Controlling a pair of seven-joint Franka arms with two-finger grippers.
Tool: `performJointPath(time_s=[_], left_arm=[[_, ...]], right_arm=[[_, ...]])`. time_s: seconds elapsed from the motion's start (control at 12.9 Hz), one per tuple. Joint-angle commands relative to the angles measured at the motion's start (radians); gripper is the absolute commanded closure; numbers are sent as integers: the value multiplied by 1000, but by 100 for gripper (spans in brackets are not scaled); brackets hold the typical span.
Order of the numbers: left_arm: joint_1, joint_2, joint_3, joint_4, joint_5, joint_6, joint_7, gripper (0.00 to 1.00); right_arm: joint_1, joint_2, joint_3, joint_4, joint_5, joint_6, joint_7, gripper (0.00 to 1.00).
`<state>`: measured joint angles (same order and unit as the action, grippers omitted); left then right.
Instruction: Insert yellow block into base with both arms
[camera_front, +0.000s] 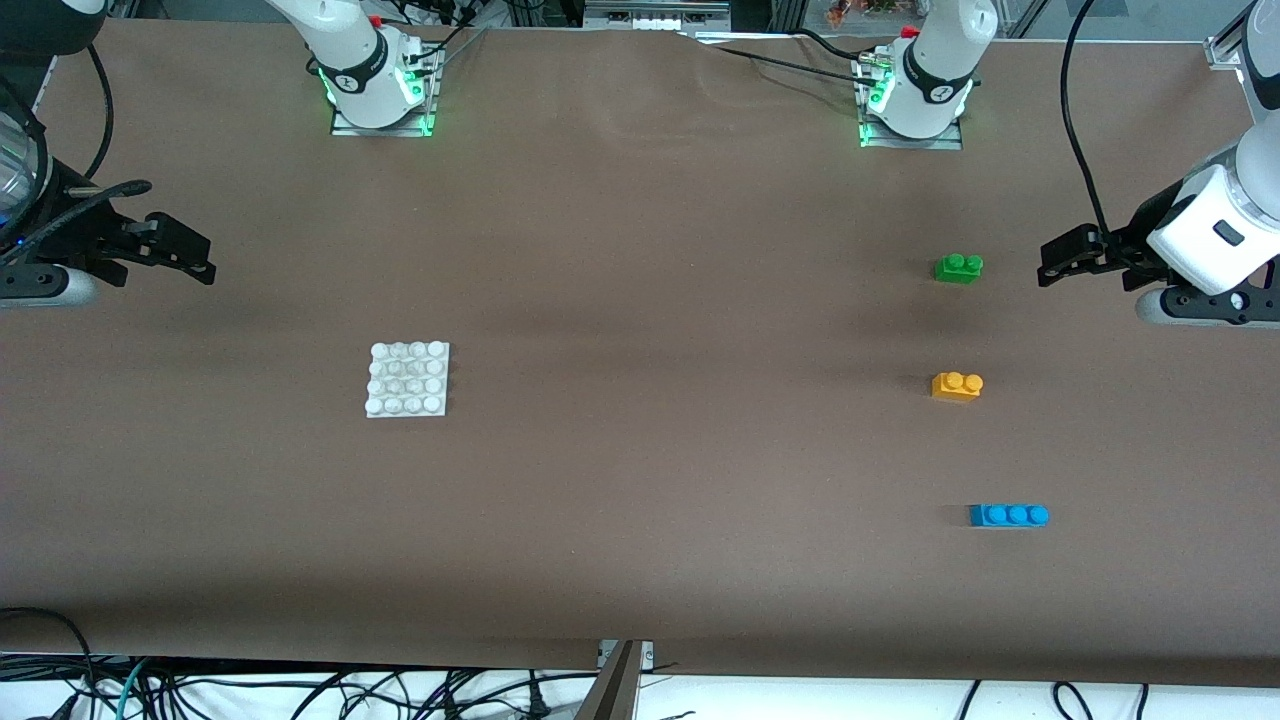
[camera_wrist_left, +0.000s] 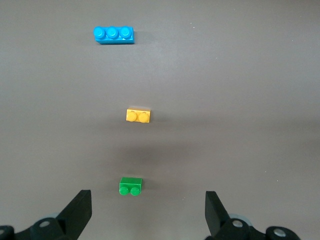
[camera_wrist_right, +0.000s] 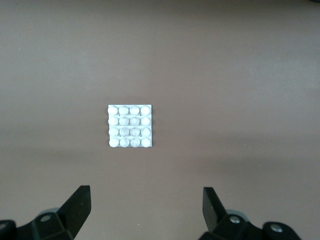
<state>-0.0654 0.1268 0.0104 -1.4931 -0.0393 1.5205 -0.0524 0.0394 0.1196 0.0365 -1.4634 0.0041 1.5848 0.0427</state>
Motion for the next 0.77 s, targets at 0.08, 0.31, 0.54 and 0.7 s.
performJointPath(time_s=[0.08,0.31,0.54,0.7], left_arm=[[-1,14,0,30,-11,-14,5,0],[-1,14,0,30,-11,-14,5,0],[-1,14,0,30,-13,-14,5,0],[-1,14,0,30,-13,-14,5,0]], right_arm=[[-12,0,6,6,7,6,3,1],[-12,2,6,6,7,7,8,1],[-12,2,6,6,5,7,8,1],[-13,2,6,6,7,7,8,1]])
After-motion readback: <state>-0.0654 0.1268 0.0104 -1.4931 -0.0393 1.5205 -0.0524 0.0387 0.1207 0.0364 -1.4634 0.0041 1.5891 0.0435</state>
